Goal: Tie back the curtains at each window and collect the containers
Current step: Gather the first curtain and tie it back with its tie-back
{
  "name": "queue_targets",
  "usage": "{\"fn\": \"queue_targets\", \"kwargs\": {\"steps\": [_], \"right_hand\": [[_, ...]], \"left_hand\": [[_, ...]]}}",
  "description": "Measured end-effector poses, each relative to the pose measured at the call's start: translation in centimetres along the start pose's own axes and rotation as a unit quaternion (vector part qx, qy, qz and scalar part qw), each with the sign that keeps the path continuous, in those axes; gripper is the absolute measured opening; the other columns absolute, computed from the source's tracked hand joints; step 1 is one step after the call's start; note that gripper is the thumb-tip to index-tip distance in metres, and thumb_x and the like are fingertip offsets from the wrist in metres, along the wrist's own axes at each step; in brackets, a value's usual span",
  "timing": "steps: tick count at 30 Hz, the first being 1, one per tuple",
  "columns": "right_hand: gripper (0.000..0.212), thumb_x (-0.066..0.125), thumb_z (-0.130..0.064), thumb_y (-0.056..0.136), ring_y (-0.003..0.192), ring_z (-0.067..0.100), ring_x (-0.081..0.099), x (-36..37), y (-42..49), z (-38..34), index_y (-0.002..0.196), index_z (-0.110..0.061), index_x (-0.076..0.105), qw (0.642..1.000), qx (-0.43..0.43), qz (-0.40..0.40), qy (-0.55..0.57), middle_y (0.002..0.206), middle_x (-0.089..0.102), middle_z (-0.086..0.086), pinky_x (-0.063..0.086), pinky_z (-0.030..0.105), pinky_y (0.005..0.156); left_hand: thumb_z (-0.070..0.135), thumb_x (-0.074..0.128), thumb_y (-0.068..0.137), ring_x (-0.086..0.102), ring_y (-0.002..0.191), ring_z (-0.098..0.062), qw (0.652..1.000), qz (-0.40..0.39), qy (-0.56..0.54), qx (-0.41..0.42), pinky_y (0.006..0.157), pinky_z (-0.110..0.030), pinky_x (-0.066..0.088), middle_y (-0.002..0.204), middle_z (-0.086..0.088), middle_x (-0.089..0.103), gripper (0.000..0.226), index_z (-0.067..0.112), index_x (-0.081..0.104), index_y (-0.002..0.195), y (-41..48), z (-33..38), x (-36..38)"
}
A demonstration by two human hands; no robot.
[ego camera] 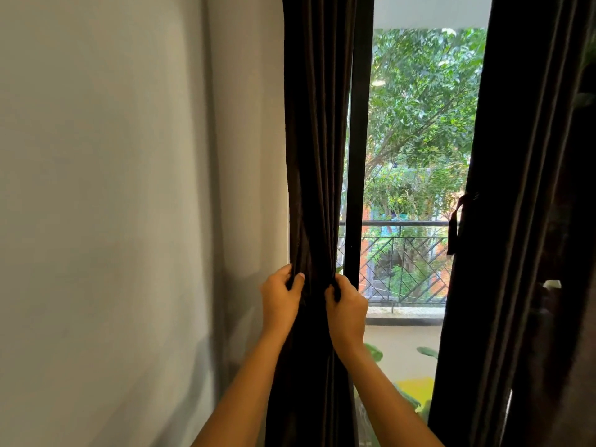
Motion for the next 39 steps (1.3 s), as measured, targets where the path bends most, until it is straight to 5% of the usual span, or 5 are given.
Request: {"fn": "queue_targets", "kwargs": {"steps": [18,26,30,31,39], "right_hand": [[0.027,0.048,-0.006,0.096,0.075,0.001,0.065,0.2,-1.4,-1.8,0.116,-0.012,0.065,0.995,0.011,-0.082,0.052,0.088,0.069,-0.003,0.052,0.012,0.068],[0.040,0.057,0.001,0.089,0.094,0.003,0.061,-0.9,-0.5,-1.1,0.129,-0.007,0.057,0.989,-0.016,-0.143,0.041,0.111,0.069,0.006,0.039,-0.004,0.078],[0.045,0.064,0.007,0.082,0.099,0.005,0.061,-1.4,-0.2,-0.4,0.126,-0.004,0.058,0.981,-0.008,-0.175,0.083,0.113,0.068,0.008,0.042,0.000,0.085],[0.047,0.065,0.008,0.081,0.102,0.008,0.063,-1.4,-0.1,-0.2,0.126,-0.003,0.058,0.977,0.000,-0.188,0.101,0.113,0.068,0.008,0.045,0.005,0.089],[0.026,0.062,-0.012,0.090,0.097,0.014,0.068,-1.4,-0.7,1.2,0.115,-0.005,0.066,0.946,0.085,-0.201,0.238,0.104,0.071,0.015,0.054,0.026,0.088]], "left_hand": [[0.014,0.046,0.098,0.066,0.088,-0.022,0.998,-0.042,0.038,0.005,0.085,-0.037,0.053,0.098,-0.013,0.069,0.028,0.000,0.061,0.116,-2.7,2.7,2.0],[0.032,0.036,0.100,0.029,0.140,-0.027,0.911,-0.271,-0.193,-0.244,0.117,-0.039,0.021,0.151,-0.016,0.029,0.053,0.007,0.028,0.146,-2.9,2.9,3.2],[0.040,0.033,0.097,0.046,0.073,-0.011,0.849,-0.300,-0.307,-0.307,0.074,-0.026,0.036,0.078,-0.001,0.052,0.040,0.010,0.019,0.119,-2.3,3.1,2.8],[0.041,0.033,0.095,0.037,0.065,-0.010,0.841,-0.297,-0.322,-0.317,0.068,-0.027,0.032,0.071,0.001,0.040,0.027,0.020,0.036,0.078,-2.3,3.1,2.7],[0.013,0.044,0.097,0.068,0.084,-0.018,0.846,-0.139,-0.406,-0.316,0.078,-0.032,0.053,0.094,-0.009,0.072,0.022,0.009,0.063,0.107,-3.4,1.2,2.1]]}}
Point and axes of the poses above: each hand's wrist, its own y-axis towards the middle knuckle, its own x-axis out of the palm, z = x × y, the point moved 6 cm from there along y, towards the middle knuckle
